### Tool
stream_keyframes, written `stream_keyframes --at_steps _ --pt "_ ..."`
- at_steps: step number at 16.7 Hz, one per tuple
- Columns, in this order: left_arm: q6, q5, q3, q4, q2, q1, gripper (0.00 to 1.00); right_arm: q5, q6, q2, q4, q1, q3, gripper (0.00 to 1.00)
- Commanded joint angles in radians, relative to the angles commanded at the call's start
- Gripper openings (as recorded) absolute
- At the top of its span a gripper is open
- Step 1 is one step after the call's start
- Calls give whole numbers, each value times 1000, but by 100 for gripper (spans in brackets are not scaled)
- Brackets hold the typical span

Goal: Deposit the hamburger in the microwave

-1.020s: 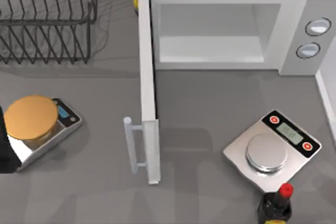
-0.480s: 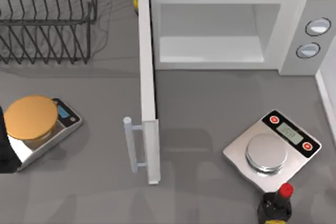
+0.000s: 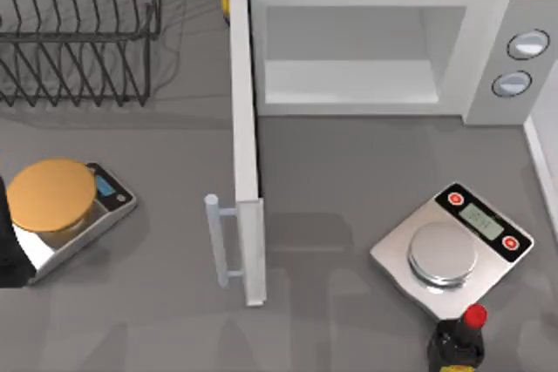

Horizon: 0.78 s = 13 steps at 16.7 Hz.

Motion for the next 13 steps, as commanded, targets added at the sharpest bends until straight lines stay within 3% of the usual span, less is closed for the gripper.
stream_keyframes --at_steps 8,13 --pt "0 0 0 0 0 0 100 0 6 170 344 6 -164 100" --pt "0 0 0 0 0 0 100 0 6 195 383 6 -187 100"
